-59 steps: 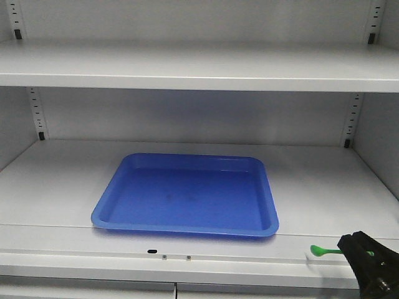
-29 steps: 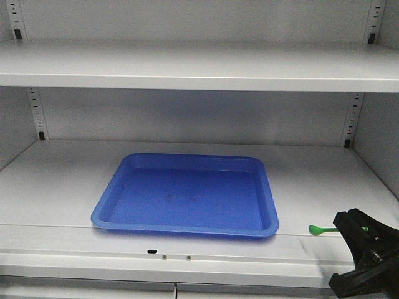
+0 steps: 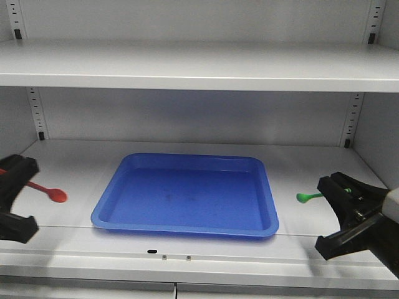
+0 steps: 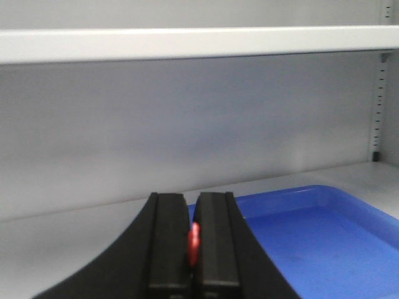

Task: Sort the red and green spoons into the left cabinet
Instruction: 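Open both grippers to drop the red and green spoons into the tray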

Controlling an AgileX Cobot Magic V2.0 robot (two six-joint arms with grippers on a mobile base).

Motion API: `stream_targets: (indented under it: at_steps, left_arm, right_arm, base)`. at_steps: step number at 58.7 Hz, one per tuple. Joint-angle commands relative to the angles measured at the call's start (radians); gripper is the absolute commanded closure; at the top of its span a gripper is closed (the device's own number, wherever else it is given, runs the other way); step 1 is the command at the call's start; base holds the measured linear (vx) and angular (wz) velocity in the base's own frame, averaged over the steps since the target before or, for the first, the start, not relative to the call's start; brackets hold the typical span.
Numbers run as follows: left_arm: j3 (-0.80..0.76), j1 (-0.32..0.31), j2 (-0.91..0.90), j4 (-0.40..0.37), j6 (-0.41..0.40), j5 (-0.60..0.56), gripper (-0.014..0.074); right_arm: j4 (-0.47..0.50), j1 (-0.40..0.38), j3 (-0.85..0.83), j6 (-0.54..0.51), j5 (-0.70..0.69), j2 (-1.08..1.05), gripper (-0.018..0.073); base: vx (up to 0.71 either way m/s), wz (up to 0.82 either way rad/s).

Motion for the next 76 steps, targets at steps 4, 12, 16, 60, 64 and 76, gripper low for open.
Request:
stream_targets:
  at_steps: [4,12,16,60,64,76]
  left_arm:
    - [-0.061,-0.006,0.097,-0.022,-0.013,-0.178,0.0600]
    - [-0.138,-0.007,0.199,-0.020,-0.061,-0.180,0.0600]
    - [-0.182,-0.014,0.250,0.006,-0.087,-0.186,0.0600]
    - [-0.712,-0.165,0.734,0.091,-0.114,-0.135,0.0570]
    - [-0.719,-0.172,0.743,0.091,-0.112,-0.116,0.0518]
    - [-0.718,-0.173,0.743,0.095,-0.087,-0.079,0.0273]
  right_arm:
    - [-0.069,-0.001,-0.084,0.053,-0.067,0.042,0.0564]
    - [-0.117,-0.001,-0.147,0.102,-0.083,0.108,0.0564]
    - [-0.133,0.005,-0.184,0.115,-0.087,0.144,0.0564]
    - [-0.132,0.187,-0.666,0.115,-0.048,0.581,0.0508]
    - [-0.141,0.187,-0.672,0.115,-0.049,0.587,0.0447]
    - [-0.146,0.187,-0.672,0.092,-0.047,0.587,0.0143]
  base:
    - [0.00,0.00]
    - [0.00,0.00]
    - [0.00,0.00]
    - [0.00,0.00]
    - [0.00,0.00]
    - [0.00,0.00]
